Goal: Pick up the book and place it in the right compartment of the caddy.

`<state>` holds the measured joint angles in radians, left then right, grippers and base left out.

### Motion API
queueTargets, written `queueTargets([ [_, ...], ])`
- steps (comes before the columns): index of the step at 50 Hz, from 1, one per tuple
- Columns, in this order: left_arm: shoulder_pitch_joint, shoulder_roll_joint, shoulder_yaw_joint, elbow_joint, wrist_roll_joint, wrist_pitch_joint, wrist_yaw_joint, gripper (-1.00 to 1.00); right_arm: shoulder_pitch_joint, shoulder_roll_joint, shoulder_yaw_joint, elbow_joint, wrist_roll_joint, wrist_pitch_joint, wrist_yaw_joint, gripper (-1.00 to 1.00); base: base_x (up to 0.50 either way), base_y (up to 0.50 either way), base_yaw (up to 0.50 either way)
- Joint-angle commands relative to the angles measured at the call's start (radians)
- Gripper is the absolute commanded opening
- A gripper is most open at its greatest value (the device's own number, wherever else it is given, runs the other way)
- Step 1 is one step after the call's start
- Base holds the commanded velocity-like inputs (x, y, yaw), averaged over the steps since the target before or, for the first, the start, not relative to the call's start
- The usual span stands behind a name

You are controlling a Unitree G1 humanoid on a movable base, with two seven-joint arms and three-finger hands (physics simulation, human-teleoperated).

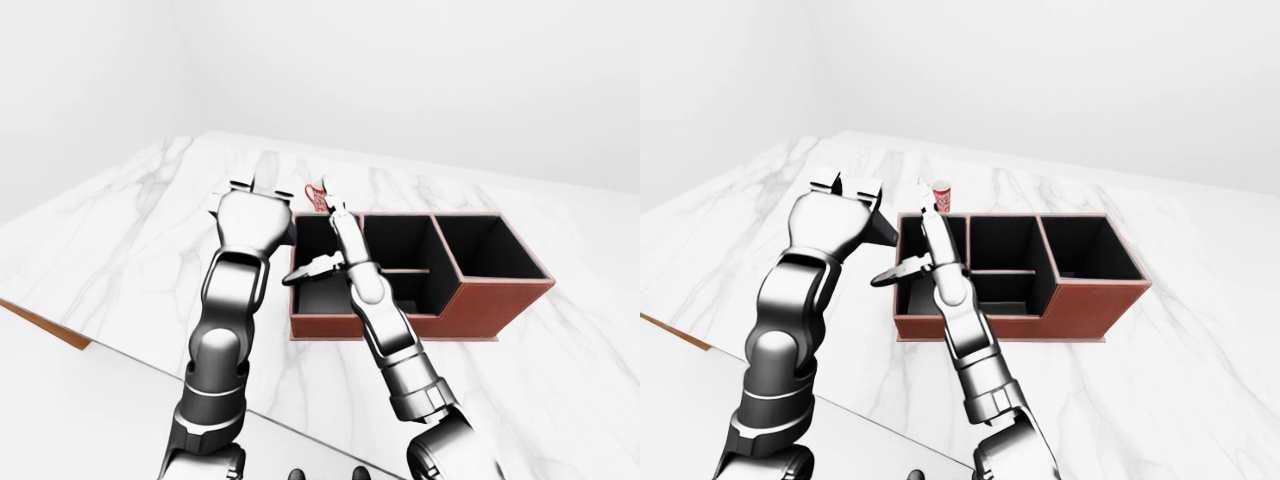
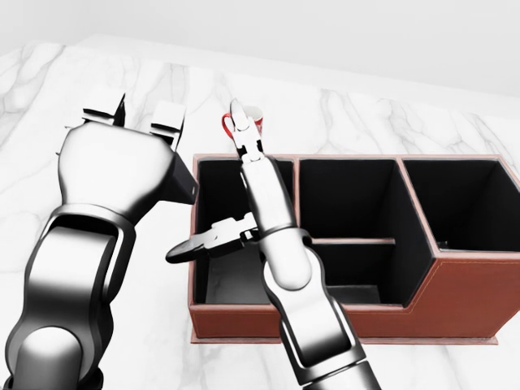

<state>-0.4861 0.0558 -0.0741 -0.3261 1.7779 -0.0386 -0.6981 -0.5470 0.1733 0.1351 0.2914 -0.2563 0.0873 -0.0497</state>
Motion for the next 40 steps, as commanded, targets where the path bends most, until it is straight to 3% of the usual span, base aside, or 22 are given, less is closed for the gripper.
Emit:
queueTargets([
  [1, -0.016, -0.013, -0.001, -0.06, 0.04, -0.049, 0.0, -1.0, -0.009, 0.009, 0.009, -0.028, -0.011, 0.0, 0.004, 1.0, 0.0, 0.0, 0.0],
  [21, -0.019, -0.041, -0.018, -0.12, 0.053, -0.049, 0.0, -1.0, -0.018, 0.026, 0.013, 0.036, -0.021, 0.0, -0.009, 1.0, 0.0, 0.0, 0.0],
  [40, 0.055, -0.077, -0.052, -0.212, 0.065, -0.049, 0.0, -1.0, -0.056, 0.048, 0.021, 0.052, -0.034, 0.0, -0.024, 1.0, 0.0, 0.0, 0.0],
])
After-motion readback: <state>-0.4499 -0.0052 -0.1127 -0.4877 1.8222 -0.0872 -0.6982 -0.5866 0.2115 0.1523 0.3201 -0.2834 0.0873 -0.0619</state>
